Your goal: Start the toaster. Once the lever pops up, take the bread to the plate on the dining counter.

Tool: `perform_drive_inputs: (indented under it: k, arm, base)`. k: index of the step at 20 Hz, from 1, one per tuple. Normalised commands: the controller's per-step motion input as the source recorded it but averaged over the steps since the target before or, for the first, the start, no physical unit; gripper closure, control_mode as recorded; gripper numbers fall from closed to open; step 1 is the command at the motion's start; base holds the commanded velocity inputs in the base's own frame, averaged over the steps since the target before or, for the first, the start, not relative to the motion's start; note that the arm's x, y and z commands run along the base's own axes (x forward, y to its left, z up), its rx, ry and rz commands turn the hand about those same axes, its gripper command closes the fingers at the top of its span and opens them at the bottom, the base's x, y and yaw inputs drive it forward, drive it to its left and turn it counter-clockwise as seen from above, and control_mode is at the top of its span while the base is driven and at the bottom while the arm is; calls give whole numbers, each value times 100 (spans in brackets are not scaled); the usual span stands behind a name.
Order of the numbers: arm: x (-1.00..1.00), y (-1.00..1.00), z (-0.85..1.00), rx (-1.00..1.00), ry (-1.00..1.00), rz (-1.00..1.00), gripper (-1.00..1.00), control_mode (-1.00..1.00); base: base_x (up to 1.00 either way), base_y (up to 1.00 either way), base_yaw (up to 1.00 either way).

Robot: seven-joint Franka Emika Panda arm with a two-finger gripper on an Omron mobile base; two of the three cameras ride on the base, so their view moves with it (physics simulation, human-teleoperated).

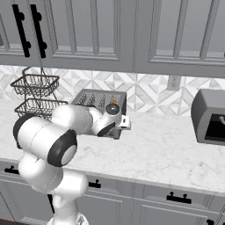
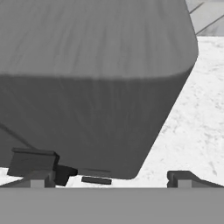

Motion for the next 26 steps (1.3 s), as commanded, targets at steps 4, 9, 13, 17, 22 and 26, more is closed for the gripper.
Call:
perform_drive_inputs:
  k: [4, 9, 13, 17, 22, 26]
  arm:
    - [-19, 0, -100, -13, 0, -1, -100, -100]
    - [-53, -6, -50, -5, -3, 0, -100, -100]
    - [-90, -44, 38, 1, -32, 0, -100, -100]
    - [-56, -39, 76, 4, -39, 0, -100, -100]
    - [-27, -35, 73, 3, -20, 0, -100, -100]
    - [-16, -34, 59, 1, -9, -1, -100, -100]
  base:
    - [0, 0, 0]
    - [0, 0, 0]
    - [0, 0, 0]
    - [0, 0, 0]
    - [0, 0, 0]
    - [0, 0, 0]
